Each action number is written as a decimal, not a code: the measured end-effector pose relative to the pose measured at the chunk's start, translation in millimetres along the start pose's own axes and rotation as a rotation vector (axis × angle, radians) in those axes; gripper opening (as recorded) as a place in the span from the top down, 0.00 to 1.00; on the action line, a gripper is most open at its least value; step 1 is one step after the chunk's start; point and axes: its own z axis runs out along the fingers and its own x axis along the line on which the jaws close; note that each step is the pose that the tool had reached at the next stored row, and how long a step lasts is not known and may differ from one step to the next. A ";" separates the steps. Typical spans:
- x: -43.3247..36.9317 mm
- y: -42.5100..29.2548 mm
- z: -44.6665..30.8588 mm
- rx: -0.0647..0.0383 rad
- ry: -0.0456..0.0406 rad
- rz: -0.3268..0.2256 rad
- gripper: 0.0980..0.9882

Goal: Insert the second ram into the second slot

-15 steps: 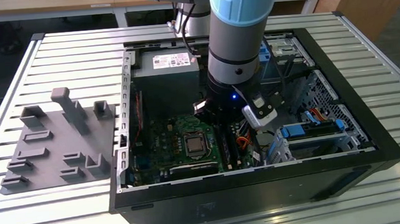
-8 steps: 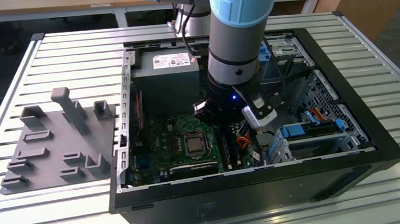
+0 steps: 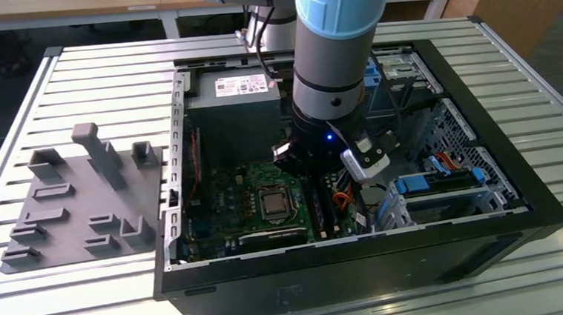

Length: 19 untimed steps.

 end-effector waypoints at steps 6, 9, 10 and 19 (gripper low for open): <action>0.0 0.0 1.8 0.000 -0.0001 0.000 0.96; 0.0 0.0 3.8 0.000 0.0000 0.000 0.96; 0.0 0.0 3.9 0.000 0.0000 0.000 0.96; 0.0 0.0 5.3 0.000 0.0000 0.000 0.87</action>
